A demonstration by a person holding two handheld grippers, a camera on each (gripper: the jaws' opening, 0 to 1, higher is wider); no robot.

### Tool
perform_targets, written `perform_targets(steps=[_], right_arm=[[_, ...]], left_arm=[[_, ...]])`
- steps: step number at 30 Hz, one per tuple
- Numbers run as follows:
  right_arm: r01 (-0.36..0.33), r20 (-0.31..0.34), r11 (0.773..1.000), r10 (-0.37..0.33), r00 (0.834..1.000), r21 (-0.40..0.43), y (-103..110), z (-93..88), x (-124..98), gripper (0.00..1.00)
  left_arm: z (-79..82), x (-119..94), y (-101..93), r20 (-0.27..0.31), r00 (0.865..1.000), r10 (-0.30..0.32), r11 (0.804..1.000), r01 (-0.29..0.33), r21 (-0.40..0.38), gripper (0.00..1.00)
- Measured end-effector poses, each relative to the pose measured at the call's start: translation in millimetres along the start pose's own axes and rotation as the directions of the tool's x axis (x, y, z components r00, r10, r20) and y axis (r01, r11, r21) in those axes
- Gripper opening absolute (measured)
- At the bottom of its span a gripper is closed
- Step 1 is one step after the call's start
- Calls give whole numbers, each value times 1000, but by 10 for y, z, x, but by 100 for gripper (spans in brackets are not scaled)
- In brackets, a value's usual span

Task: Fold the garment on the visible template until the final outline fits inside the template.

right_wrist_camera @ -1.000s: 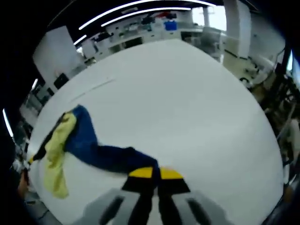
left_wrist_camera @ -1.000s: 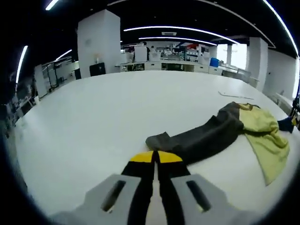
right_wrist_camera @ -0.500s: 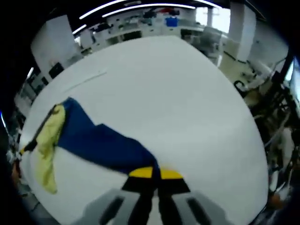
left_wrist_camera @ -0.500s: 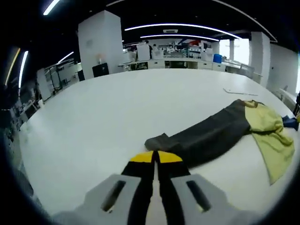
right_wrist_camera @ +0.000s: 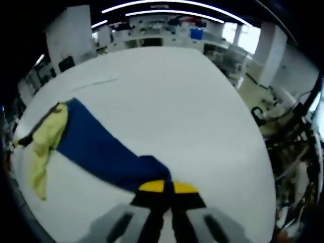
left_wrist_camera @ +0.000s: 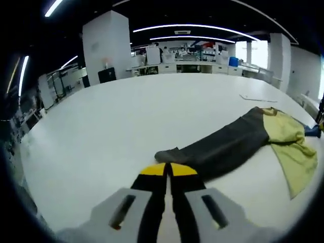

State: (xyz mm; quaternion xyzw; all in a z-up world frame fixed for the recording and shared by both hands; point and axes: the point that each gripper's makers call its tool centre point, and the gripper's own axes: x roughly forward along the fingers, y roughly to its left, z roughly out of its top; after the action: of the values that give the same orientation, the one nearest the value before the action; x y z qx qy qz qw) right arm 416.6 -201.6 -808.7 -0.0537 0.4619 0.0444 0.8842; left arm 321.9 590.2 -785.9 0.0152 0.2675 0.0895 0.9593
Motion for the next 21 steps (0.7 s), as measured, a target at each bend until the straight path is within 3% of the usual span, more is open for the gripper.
perform_targets(steps=[6, 10, 16, 21], right_arm=[[-33, 40, 999, 33, 999, -5, 133, 71, -12, 31], [-57, 67, 998, 59, 996, -33, 369, 94, -66, 49], [-149, 116, 986, 158, 981, -80, 697, 159, -66, 58], [-227, 106, 969, 237, 966, -100, 997, 107, -72, 63]], left_arm=[[111, -77, -143, 38, 998, -44, 998, 43, 34, 15], [81, -157, -275, 37, 996, -87, 995, 85, 49, 28], [97, -245, -615, 44, 981, -191, 977, 186, 101, 44], [143, -371, -902, 64, 969, -241, 963, 230, 137, 60]])
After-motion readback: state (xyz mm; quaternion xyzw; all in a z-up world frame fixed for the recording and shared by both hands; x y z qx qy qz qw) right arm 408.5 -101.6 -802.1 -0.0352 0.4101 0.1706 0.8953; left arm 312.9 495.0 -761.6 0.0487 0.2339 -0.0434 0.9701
